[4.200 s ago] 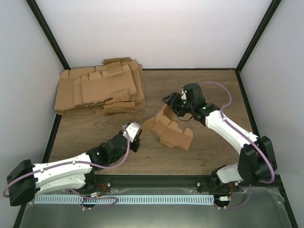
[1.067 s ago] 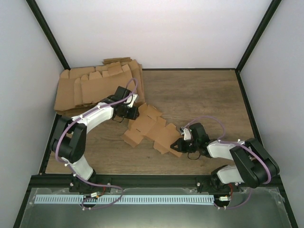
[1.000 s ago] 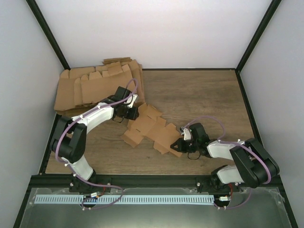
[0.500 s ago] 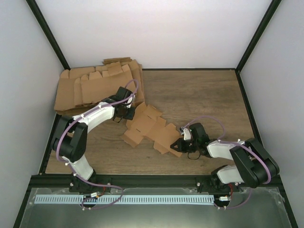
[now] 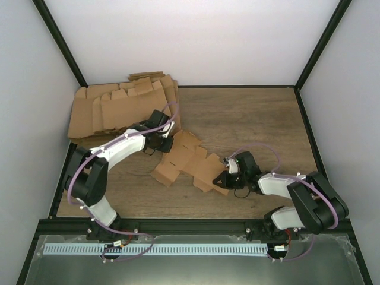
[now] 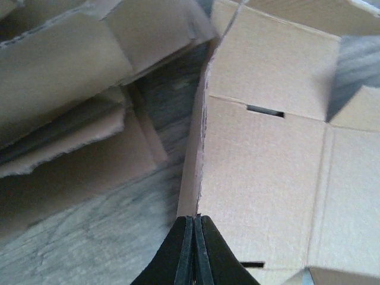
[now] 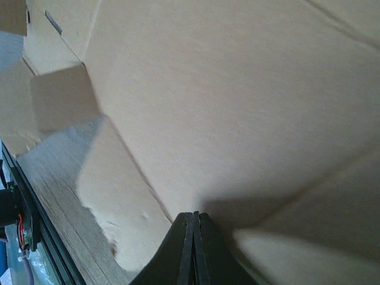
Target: Fold the paper box
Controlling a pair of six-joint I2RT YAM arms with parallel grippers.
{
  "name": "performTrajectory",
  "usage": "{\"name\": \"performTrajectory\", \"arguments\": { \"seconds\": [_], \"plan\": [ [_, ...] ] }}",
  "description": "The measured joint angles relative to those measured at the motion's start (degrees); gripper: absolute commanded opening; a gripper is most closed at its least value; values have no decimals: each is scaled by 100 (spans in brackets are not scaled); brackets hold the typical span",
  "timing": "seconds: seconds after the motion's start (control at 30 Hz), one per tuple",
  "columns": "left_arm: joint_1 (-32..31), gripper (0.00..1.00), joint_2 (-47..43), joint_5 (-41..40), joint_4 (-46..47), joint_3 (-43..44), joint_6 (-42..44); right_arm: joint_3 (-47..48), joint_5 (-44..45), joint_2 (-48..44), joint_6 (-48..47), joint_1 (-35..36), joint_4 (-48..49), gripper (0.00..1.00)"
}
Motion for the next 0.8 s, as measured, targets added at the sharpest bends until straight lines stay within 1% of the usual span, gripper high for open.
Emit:
{"name": "performTrajectory", "arguments": {
  "seconds": [0.13,0.33,0.43,0.47,0.6,0.73,0.8],
  "plan": [
    [-487,4,-262,-479,-260,142,129,249,50,-9,-131,0,-267,6],
    [-1379,4,-610,-1757,-564,439,330,743,136,-334,-367,0,-640,18],
    [-1805,4,-728,-2492,-667,450,457,1001,118,-490,-361,0,-769,27],
    [-1919,4,-739,-2583,-675,450,470,1091,103,-529,-310,0,-798,28],
    [-2308,4,-824,-3108,-684,450,501,1331,63,-732,205,0,-706,43],
    [-2573,4,-881,-3412,-627,448,352,1250,63,-1012,1244,0,-39,45],
    [-2662,4,-881,-3512,-551,424,271,1217,138,-1056,1716,0,302,50]
  ]
}}
